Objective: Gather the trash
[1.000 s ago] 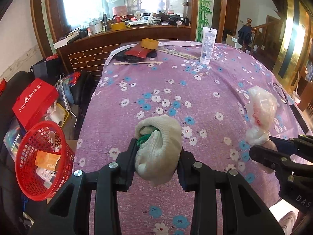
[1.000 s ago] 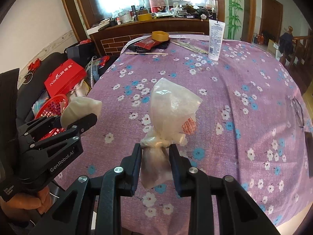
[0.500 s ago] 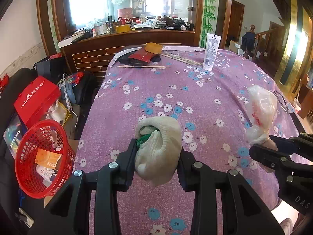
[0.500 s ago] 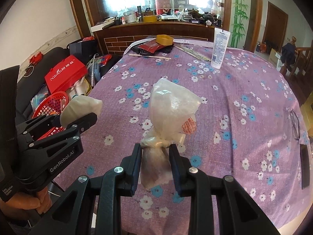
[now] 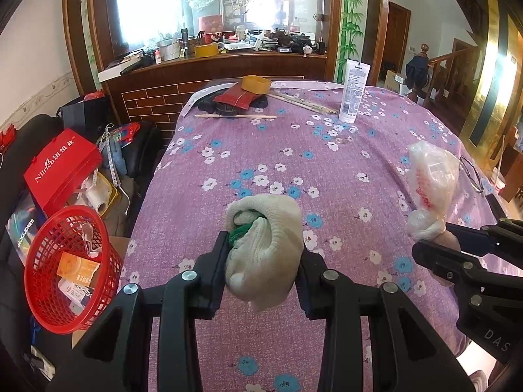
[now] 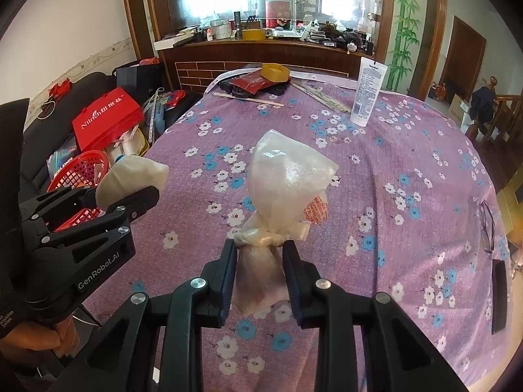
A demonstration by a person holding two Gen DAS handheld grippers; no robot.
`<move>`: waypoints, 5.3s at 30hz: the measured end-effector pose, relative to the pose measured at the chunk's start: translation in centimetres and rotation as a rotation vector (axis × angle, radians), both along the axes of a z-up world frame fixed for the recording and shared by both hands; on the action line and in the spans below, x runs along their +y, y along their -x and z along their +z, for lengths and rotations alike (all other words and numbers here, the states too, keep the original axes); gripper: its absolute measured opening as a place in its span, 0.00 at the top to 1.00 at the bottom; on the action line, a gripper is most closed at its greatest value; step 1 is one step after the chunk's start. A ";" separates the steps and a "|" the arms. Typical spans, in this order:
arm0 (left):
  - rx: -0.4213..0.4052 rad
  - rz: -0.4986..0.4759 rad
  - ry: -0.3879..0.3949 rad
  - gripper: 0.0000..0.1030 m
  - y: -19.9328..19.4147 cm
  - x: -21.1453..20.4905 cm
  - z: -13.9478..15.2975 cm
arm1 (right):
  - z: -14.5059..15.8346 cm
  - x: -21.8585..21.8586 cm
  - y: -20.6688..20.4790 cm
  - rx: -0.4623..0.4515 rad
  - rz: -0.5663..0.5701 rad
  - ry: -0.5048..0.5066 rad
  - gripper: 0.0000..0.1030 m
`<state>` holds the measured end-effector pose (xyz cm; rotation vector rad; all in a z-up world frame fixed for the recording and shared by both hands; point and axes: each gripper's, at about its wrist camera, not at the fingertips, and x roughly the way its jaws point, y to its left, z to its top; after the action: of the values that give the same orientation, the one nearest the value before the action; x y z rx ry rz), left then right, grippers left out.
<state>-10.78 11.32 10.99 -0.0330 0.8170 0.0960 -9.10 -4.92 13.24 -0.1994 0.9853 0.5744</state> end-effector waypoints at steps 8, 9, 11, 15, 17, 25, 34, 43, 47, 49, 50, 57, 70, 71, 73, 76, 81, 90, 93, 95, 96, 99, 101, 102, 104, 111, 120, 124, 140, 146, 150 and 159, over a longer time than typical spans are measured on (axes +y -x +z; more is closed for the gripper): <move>0.000 0.000 -0.002 0.66 -0.3 -0.2 0.1 | 0.0 -0.1 -0.4 0.002 0.003 0.001 0.70; 0.000 0.000 -0.003 0.66 -0.3 -0.3 0.1 | 0.0 -0.1 -0.4 0.001 0.003 0.002 0.70; 0.001 0.001 -0.003 0.66 -0.3 -0.3 0.1 | -0.1 -0.1 -0.6 0.005 0.003 0.000 0.70; 0.008 0.001 -0.003 0.66 -0.6 -0.5 0.2 | -0.2 -0.2 -0.7 0.009 0.006 0.000 0.70; 0.010 0.001 -0.005 0.66 -0.7 -0.6 0.3 | -0.3 -0.2 -0.7 0.012 0.007 -0.001 0.70; 0.021 0.010 -0.001 0.66 -0.4 -0.4 -0.3 | -0.7 0.0 -0.6 0.031 0.013 -0.010 0.70; 0.032 0.046 0.004 0.66 0.7 0.9 -1.0 | -1.4 0.8 0.0 0.061 0.033 -0.013 0.70; 0.024 0.122 0.022 0.66 2.3 3.7 -0.8 | -1.7 2.6 0.7 0.077 0.080 -0.008 0.70; 0.001 0.184 0.039 0.66 3.3 6.2 0.1 | -1.6 4.0 0.8 0.082 0.108 -0.009 0.70; -0.012 0.217 0.045 0.66 3.9 7.8 0.7 | -1.5 4.8 0.8 0.084 0.132 -0.010 0.70; -0.020 0.236 0.046 0.66 4.2 8.6 1.0 | -1.4 5.4 0.7 0.085 0.147 -0.012 0.70; -0.054 0.388 0.054 0.66 6.9 15.7 2.2 | 0.1 11.3 0.6 0.120 0.290 -0.059 0.70; -0.014 0.546 0.040 0.66 9.9 24.6 0.8 | 1.9 23.9 2.0 0.140 0.478 -0.121 0.70; -0.011 0.550 0.042 0.66 9.9 24.9 0.6 | 1.7 24.8 2.1 0.145 0.490 -0.120 0.70; -0.005 0.555 0.042 0.66 9.9 25.4 0.2 | 1.5 25.8 2.2 0.159 0.502 -0.118 0.70; 0.003 0.557 0.043 0.66 9.7 26.0 -0.3 | 1.0 27.3 2.2 0.185 0.516 -0.113 0.70; 0.008 0.554 0.042 0.66 9.2 26.4 -0.8 | 0.3 28.6 1.6 0.212 0.518 -0.097 0.70; 0.022 0.553 0.043 0.66 8.6 27.1 -1.5 | -0.9 30.7 0.9 0.248 0.534 -0.078 0.70; 0.025 0.555 0.046 0.66 8.3 27.2 -1.6 | -1.2 31.4 0.8 0.252 0.538 -0.071 0.70; 0.028 0.555 0.044 0.66 8.3 27.3 -1.7 | -1.4 31.8 0.7 0.259 0.541 -0.070 0.70; 0.030 0.556 0.045 0.66 8.2 27.4 -1.8 | -1.4 31.9 0.6 0.262 0.541 -0.070 0.70; 0.037 0.556 0.048 0.66 8.1 27.5 -2.0 | -1.7 32.4 0.5 0.269 0.545 -0.065 0.70; 0.041 0.555 0.048 0.66 7.9 27.5 -2.2 | -2.0 32.6 0.4 0.274 0.547 -0.063 0.70; 0.042 0.556 0.049 0.66 7.9 27.5 -2.3 | -2.1 32.7 0.3 0.277 0.548 -0.062 0.70; 0.042 0.555 0.048 0.66 7.9 27.6 -2.3 | -2.2 32.8 0.2 0.282 0.549 -0.060 0.70; 0.043 0.551 0.049 0.66 7.8 27.8 -2.5 | -2.5 33.4 0.1 0.283 0.555 -0.050 0.70; 0.047 0.546 0.047 0.66 7.7 27.9 -2.7 | -3.1 34.1 0.1 0.291 0.561 -0.037 0.69; 0.048 0.547 0.046 0.66 7.6 28.0 -2.8 | -3.3 34.4 0.2 0.296 0.568 -0.031 0.69; 0.044 0.540 0.043 0.42 7.4 27.7 -3.3 | -3.0 34.6 -0.5 0.279 0.540 -0.031 0.56; 0.029 0.535 0.042 0.41 7.6 27.2 -2.6 | -1.4 32.4 -0.7 0.228 0.488 -0.045 0.56; 0.019 0.554 0.037 0.25 7.8 26.9 -2.2 | -0.6 30.6 -0.5 0.182 0.439 -0.036 0.48; -0.015 0.682 -0.066 0.07 10.5 24.0 -0.1 | 1.2 24.5 2.0 -0.060 0.393 0.063 0.31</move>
<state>-21.26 35.34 10.86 -0.2492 0.7586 0.7647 -11.09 19.54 14.45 -0.4706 0.9116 0.8909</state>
